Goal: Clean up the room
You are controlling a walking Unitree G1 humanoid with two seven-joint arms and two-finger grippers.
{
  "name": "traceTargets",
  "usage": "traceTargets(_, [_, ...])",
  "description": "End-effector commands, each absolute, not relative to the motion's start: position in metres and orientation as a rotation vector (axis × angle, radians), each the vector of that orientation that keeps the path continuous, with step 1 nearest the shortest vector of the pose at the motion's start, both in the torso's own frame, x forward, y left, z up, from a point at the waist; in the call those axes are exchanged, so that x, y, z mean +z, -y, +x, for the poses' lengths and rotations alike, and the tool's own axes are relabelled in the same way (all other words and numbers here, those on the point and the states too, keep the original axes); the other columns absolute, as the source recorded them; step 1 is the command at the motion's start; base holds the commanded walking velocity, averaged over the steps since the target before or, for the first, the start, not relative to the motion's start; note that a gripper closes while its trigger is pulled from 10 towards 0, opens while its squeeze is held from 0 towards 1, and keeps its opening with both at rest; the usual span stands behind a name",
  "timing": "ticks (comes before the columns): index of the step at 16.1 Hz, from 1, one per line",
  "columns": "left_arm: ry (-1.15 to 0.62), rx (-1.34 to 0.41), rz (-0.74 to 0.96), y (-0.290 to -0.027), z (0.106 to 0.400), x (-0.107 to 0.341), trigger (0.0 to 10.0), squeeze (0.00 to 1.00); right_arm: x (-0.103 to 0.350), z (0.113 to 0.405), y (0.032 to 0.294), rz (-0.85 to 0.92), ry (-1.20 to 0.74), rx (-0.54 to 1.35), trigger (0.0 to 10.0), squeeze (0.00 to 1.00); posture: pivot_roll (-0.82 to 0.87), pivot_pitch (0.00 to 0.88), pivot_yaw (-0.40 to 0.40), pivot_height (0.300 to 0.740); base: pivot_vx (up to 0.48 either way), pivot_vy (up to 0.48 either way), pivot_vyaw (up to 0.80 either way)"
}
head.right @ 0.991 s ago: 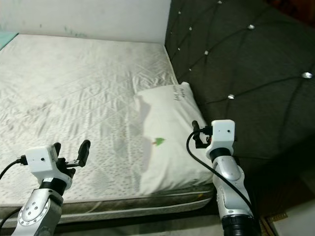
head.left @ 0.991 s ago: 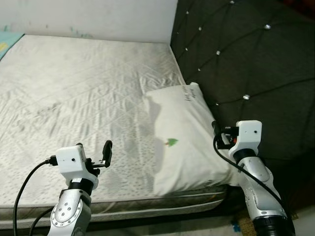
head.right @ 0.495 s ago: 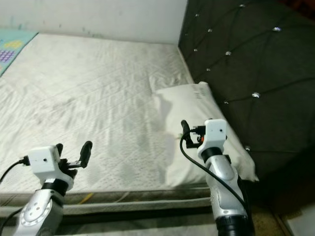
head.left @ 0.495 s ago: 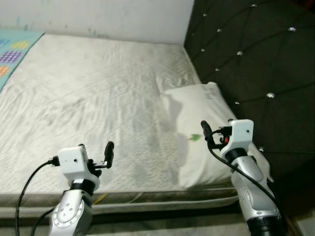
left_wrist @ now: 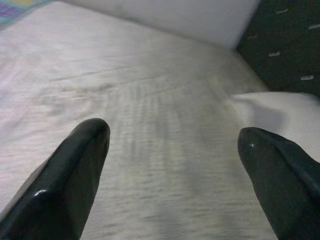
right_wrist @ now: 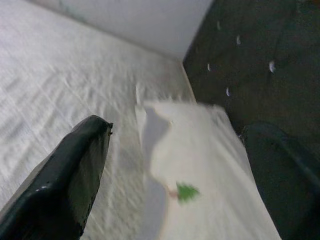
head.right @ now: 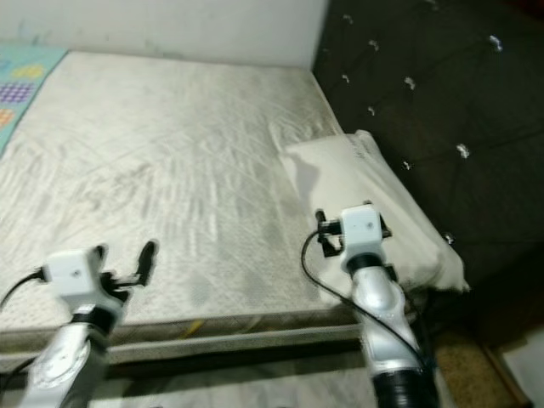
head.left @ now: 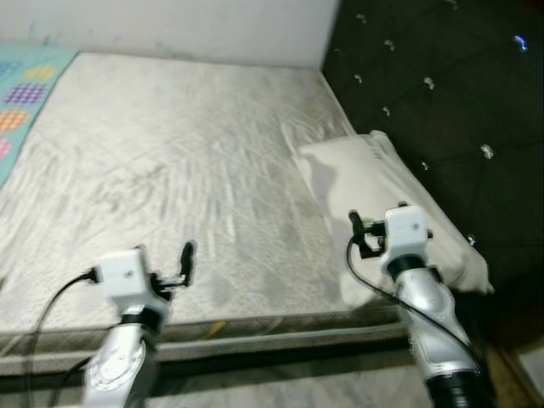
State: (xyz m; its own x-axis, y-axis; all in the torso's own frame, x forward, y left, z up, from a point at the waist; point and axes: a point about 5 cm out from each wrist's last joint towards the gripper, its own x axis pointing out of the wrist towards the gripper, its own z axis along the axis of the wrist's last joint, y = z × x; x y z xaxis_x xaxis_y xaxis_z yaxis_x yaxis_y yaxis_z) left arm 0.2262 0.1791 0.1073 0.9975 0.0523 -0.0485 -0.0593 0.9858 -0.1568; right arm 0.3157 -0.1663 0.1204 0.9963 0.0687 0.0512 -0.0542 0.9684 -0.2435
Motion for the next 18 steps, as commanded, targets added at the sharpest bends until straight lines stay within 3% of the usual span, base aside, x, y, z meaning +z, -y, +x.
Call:
traceTargets(1, [-0.039, 0.046, -0.165, -0.174, 0.227, 0.109, 10.0, 0.0, 0.123, 0.316, 0.173, -0.191, 0.047, 0.093, 10.0, 0.0, -0.01, 0.115, -0.11, 0.74, 0.0, 0.412, 0.0])
traceTargets(6, [-0.042, 0.042, -0.176, -0.171, 0.227, 0.109, 10.0, 0.0, 0.118, 0.314, 0.168, -0.175, 0.004, 0.138, 10.0, 0.0, -0.02, 0.124, -0.109, 0.74, 0.0, 0.412, 0.0])
traceTargets(8, [-0.046, 0.038, -0.182, -0.17, 0.227, 0.109, 10.0, 0.0, 0.121, 0.315, 0.168, -0.186, 0.036, 0.075, 10.0, 0.0, -0.03, 0.126, -0.106, 0.74, 0.0, 0.414, 0.0])
traceTargets(10, [-0.048, 0.036, -0.184, -0.169, 0.227, 0.108, 10.0, 0.0, 0.12, 0.313, 0.164, -0.138, 0.025, 0.151, 10.0, 0.0, -0.03, 0.128, -0.105, 0.74, 0.0, 0.412, 0.0])
traceTargets(13, [-0.051, 0.034, -0.187, -0.169, 0.228, 0.108, 10.0, 0.0, 0.124, 0.315, 0.165, -0.194, 0.037, 0.144, 10.0, 0.0, -0.03, 0.131, -0.106, 0.74, 0.0, 0.415, 0.0])
traceTargets(18, [-0.051, 0.037, -0.183, -0.17, 0.229, 0.108, 10.0, 0.0, 0.124, 0.31, 0.153, -0.086, 0.028, 0.245, 10.0, 0.0, -0.02, 0.128, -0.107, 0.74, 0.0, 0.411, 0.0])
